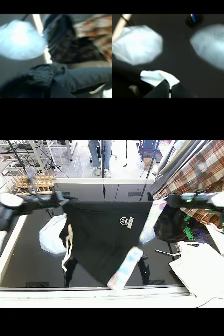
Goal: Fold the clothes and pants, and hang the long-sleeved shirts on hangers.
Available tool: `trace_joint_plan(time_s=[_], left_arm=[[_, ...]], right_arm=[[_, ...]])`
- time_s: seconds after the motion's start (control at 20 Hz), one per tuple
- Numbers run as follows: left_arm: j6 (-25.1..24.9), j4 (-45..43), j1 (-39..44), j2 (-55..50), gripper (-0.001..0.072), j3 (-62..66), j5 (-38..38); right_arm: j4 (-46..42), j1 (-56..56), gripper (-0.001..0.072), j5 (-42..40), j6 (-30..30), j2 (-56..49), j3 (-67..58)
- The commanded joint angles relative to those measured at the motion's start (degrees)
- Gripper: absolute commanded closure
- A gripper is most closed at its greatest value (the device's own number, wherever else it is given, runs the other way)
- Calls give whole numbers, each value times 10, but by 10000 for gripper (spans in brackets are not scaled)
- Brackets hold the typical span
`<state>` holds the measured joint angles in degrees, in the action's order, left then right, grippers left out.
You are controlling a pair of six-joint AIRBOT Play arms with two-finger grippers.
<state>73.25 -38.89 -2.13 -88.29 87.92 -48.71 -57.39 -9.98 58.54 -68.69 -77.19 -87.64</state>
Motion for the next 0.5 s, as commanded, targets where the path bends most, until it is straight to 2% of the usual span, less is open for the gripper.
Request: trace_joint_plan(time_s=[0.0,0.1,0.2,0.35,0.45], left_arm=[[9,58,15,-147,699,49,98],[21,90,2,-196,699,123,69],[31,89,-21,-213,700,178,19],[34,70,-74,-212,700,199,-115],[22,8,-99,-217,699,199,-224]], right_arm=[[-42,26,691,-62,-47,-76,25],[-35,35,691,-13,-40,-64,8],[-21,42,691,81,-36,-32,-3],[-5,61,691,229,-37,39,48],[17,95,691,260,-38,90,146]])
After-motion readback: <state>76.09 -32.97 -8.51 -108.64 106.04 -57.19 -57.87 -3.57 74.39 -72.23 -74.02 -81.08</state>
